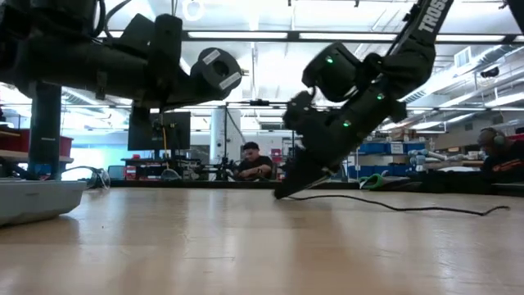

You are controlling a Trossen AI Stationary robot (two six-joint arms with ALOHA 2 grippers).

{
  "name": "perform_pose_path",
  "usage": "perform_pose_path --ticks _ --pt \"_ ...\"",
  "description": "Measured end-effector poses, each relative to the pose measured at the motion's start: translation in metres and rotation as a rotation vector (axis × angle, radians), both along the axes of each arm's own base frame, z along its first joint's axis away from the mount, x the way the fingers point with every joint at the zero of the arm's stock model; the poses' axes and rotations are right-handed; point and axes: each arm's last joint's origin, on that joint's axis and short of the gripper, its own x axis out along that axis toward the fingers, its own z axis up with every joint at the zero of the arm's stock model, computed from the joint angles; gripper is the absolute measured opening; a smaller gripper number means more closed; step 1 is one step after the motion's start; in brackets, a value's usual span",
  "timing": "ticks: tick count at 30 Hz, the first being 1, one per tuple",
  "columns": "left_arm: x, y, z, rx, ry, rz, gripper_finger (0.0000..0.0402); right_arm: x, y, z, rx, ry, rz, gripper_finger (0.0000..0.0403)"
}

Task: Coil cords
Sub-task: Coil the black wire onto the spool

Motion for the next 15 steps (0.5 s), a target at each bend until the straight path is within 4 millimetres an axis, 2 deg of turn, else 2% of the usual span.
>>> perform_pose_path --ticks 3,7,9,12,15 --pt "-0.001 -0.003 -0.003 0.011 0.032 -0.022 0.0000 -0.013 -0.016 0.017 -0.017 -0.004 -0.066 0.0001" --pt "-0.002 -0.003 -0.010 -0.005 0.082 -0.028 0.0000 -0.026 -0.030 0.054 -0.026 -0.065 -0.116 0.0001" --pt "-0.002 -0.003 -0.015 -0.017 0.113 -0.025 0.0000 -0.030 -0.032 0.069 -0.042 -0.081 -0.116 0.0001" --pt "-0.003 -0.002 -0.020 -0.045 0.148 -0.014 0.0000 -0.030 -0.032 0.103 -0.069 -0.180 -0.117 0.0001" --pt "-0.003 0.001 -0.023 -0.064 0.156 0.003 0.0000 -0.027 -0.026 0.121 -0.097 -0.219 -0.085 0.0000"
